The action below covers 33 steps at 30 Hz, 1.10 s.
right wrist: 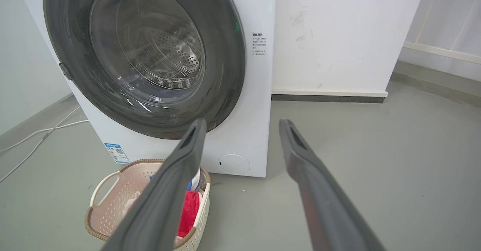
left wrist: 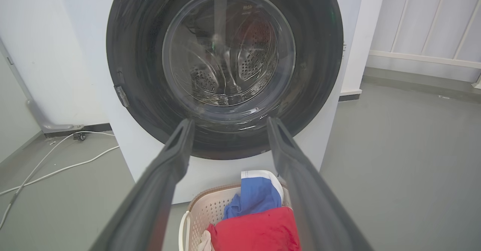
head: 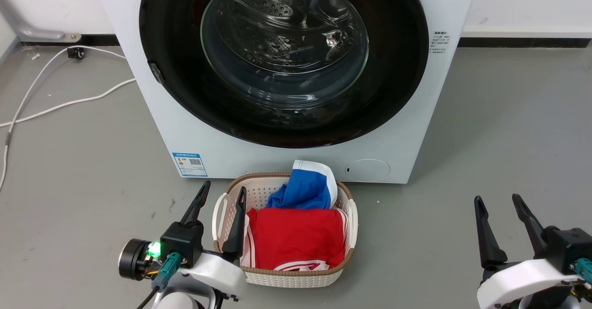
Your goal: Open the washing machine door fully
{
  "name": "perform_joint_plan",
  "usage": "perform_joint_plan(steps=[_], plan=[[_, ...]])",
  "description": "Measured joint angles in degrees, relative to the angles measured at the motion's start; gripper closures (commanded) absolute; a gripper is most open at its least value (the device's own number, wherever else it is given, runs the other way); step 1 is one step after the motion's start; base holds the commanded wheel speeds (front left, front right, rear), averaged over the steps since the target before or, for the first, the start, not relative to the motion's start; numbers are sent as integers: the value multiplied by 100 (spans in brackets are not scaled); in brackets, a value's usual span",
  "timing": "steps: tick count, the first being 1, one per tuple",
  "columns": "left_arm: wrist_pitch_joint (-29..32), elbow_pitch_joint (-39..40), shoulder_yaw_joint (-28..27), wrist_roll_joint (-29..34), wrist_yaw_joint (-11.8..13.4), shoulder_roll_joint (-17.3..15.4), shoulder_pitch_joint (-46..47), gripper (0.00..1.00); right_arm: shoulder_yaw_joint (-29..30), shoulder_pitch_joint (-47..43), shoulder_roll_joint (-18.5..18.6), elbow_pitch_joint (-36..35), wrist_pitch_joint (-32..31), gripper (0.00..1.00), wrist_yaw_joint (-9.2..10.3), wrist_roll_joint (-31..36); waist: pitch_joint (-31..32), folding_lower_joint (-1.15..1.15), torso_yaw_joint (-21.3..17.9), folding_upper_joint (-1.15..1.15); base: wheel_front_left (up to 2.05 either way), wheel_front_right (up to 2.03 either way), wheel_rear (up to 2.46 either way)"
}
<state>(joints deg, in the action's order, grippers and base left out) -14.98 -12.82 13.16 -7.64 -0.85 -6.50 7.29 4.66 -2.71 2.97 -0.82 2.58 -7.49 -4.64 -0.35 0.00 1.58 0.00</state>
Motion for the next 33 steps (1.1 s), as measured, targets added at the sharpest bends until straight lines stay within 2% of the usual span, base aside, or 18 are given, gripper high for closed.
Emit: perform_joint_plan(steps=[17,18,19,23,25,27,30,31,32,33], plan=[[-1,-211,-126,-67,-65,104,1,0,14,69,-1,249,151,0,-1,-91,20,0,32,0,0,0,0],[-1,-219,-138,-69,-65,112,3,0,12,70,-1,260,164,56,-1,-135,20,0,35,0,0,0,0],[-1,-231,-149,-69,-65,115,7,0,10,76,-1,266,176,100,0,-137,19,0,38,0,0,0,0],[-1,-256,-174,-67,-64,129,19,0,-2,152,-2,286,261,100,-1,-493,22,0,42,0,0,0,0],[-1,-256,-186,-65,-60,135,29,0,14,157,-3,326,294,100,0,-1036,22,0,42,0,0,0,0],[-1,-252,-191,-60,-60,146,31,0,18,184,-2,378,339,100,0,-1930,20,0,44,0,0,0,0],[-1,-274,-219,-59,-43,158,34,0,57,242,-4,368,353,100,0,-2927,16,0,38,0,0,0,0],[-1,-274,-219,-59,-43,158,34,0,57,242,-4,368,353,100,0,-2927,16,0,38,0,0,0,0],[-1,-276,-227,-59,-41,157,35,0,88,247,-4,360,353,100,0,-3209,11,0,33,0,0,0,0],[0,-277,-247,-58,-15,159,39,0,161,258,-4,360,338,100,0,-3988,-5,0,19,0,0,0,0]])
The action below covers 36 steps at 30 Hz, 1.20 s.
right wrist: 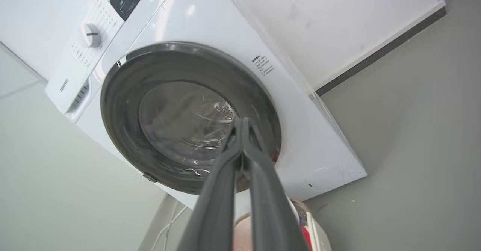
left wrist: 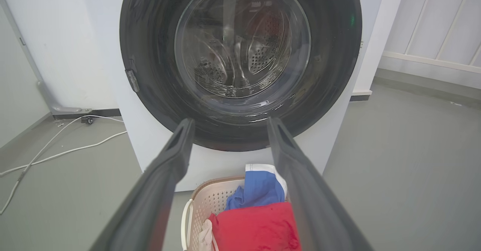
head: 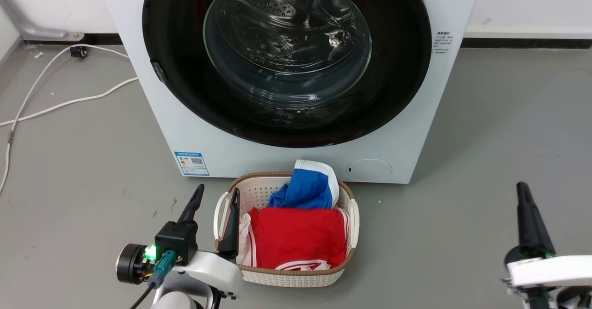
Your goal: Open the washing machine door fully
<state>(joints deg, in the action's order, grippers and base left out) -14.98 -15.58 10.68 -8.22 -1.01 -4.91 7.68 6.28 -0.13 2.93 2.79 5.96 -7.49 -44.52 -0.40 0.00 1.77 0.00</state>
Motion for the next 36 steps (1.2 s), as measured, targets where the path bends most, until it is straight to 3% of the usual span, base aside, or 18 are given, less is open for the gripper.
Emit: perform_joint_plan(steps=[1,2,7,13,17,23,36], plan=[[-1,2,-8,1,0,0,10,0,43,18,-1,4,-31,100,0,-458,-12,0,-7,0,0,0,0],[-1,2,-8,1,0,0,10,0,43,18,-1,4,-31,100,0,-458,-12,0,-7,0,0,0,0],[-1,71,-14,43,1,13,91,0,328,168,-1,70,-208,100,1,-2785,-104,0,-29,0,0,0,0],[-7,175,-42,40,35,55,203,0,909,594,-2,434,-517,100,1,-4688,-278,0,-42,0,0,0,0],[-9,246,-66,40,59,86,294,0,1131,1079,152,767,-748,100,1,-5421,-457,0,-53,0,0,0,0],[-9,446,-47,44,93,126,567,0,940,2085,825,1636,-1027,100,1,-6288,-892,0,-58,0,0,0,0],[-9,866,202,154,42,168,1086,0,-969,4640,2393,3479,-1770,100,1,-6916,-1853,-1,137,0,0,0,0]])
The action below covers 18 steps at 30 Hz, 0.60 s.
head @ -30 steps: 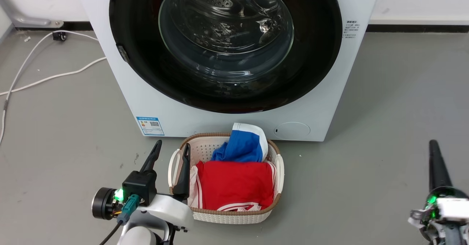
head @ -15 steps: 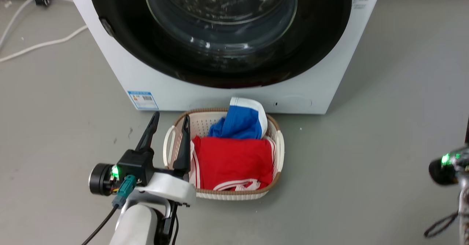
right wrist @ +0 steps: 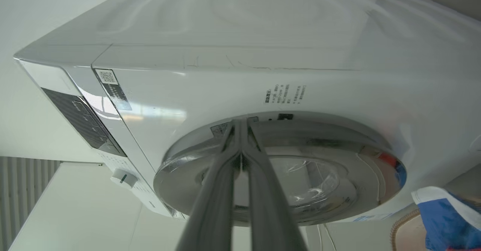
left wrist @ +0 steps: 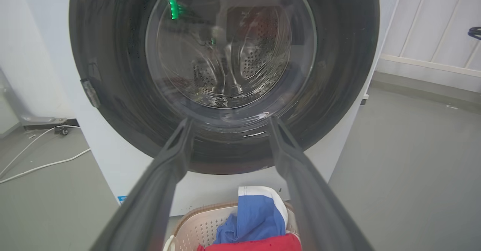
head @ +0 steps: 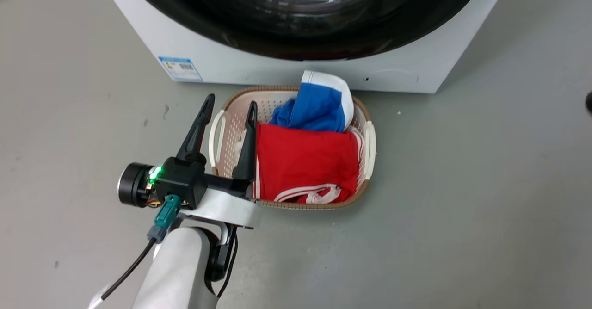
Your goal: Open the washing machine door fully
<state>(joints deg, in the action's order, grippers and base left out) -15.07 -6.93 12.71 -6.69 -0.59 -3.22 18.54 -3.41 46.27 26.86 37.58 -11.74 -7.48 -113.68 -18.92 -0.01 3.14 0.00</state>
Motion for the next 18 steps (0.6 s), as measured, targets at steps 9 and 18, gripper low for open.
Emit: perform_joint_plan(steps=[9,18], plan=[[0,205,108,19,15,15,263,0,-1544,1958,370,1051,-579,100,0,153,-569,0,150,0,0,0,0],[0,350,199,4,52,23,432,0,-2530,3444,233,1892,-779,100,0,546,-980,0,253,0,0,0,0]])
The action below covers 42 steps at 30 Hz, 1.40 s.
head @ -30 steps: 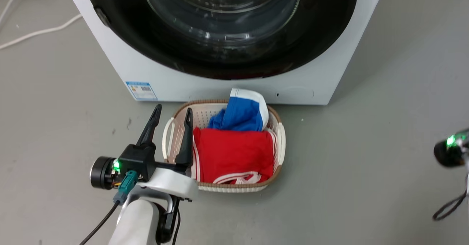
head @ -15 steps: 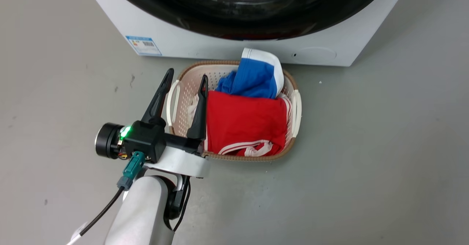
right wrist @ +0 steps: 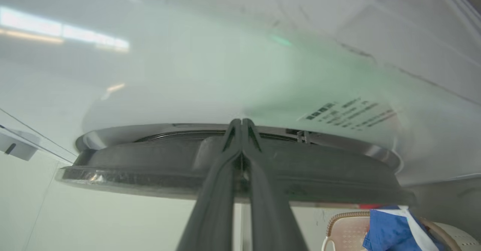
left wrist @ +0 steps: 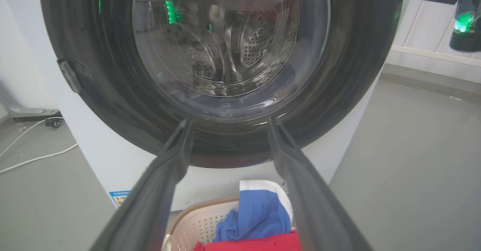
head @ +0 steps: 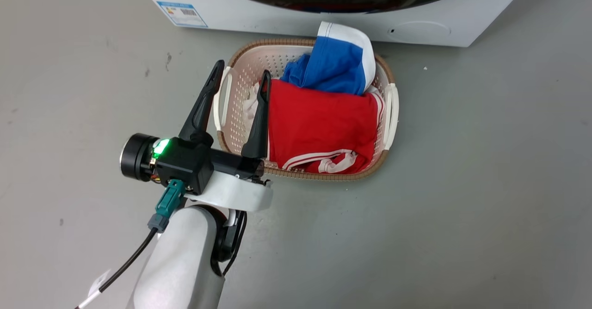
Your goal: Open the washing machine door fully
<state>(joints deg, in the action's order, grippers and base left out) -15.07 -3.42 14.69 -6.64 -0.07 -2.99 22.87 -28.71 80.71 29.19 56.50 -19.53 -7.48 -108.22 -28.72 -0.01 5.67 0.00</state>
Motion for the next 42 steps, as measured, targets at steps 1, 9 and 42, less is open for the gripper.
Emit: perform_joint_plan(steps=[1,9,42], plan=[[0,19,9,0,7,0,17,0,-71,112,-24,60,-15,100,0,49,-42,0,11,0,0,0,0],[0,60,73,10,32,3,124,0,-408,671,-263,396,-167,100,-1,137,-283,0,76,0,0,0,0],[0,-377,153,-124,63,10,-258,0,-1344,-1223,122,-995,-1617,100,0,-202,719,1,-77,0,0,0,0]])
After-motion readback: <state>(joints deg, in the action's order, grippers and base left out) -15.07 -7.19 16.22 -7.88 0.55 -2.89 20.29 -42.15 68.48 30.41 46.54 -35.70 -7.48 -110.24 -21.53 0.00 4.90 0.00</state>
